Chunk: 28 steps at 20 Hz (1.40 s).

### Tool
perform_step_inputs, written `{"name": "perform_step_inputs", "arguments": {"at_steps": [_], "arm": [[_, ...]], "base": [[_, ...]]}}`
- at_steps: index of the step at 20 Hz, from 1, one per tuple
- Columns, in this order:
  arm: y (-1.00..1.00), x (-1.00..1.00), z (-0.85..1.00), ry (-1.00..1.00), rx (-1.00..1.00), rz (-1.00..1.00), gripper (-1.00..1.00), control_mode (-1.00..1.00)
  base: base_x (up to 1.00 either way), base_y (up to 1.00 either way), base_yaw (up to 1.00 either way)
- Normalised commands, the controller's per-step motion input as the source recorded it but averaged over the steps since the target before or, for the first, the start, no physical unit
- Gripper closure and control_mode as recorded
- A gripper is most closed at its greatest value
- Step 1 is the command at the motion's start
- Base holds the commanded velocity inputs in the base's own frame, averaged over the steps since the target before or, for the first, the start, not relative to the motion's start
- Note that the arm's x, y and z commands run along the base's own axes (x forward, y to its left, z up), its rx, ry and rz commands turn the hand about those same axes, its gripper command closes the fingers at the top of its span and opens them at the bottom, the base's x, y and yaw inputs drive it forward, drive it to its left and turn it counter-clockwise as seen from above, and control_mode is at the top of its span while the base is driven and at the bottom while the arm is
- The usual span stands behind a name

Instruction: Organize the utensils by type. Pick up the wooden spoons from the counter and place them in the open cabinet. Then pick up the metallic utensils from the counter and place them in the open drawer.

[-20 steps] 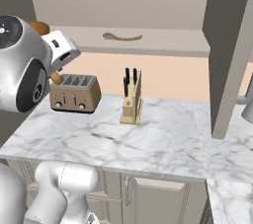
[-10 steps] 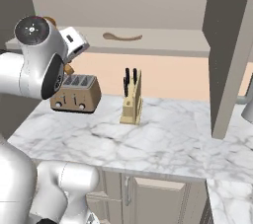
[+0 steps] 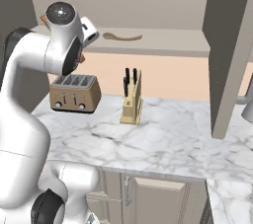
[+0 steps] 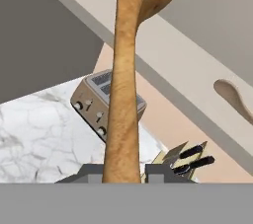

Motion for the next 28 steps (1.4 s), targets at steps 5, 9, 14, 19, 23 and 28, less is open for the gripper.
{"name": "perform_step_inputs", "arguments": {"at_steps": [5,9,14,19,23,28], "arm": [[0.00,0.60,0.03,0.07,0.00,0.00,1.00,-1.00],[0.00,0.49,0.00,0.02,0.00,0.01,1.00,-1.00],[0.00,0.47,0.00,0.05,0.00,0.12,1.00,-1.00],[0.11,0.38,-0.02,0.00,0.00,0.09,1.00,-1.00],[0.17,0.30,-0.04,0.00,0.00,0.10,1.00,-1.00],[0.10,0.21,-0.20,-0.04,0.00,0.10,1.00,-1.00]], "base": [[0.00,0.00,0.00],[0.00,0.00,0.00],[0.00,0.00,0.00],[0.00,0.00,0.00],[0.00,0.00,0.00],[0.00,0.00,0.00]]}}
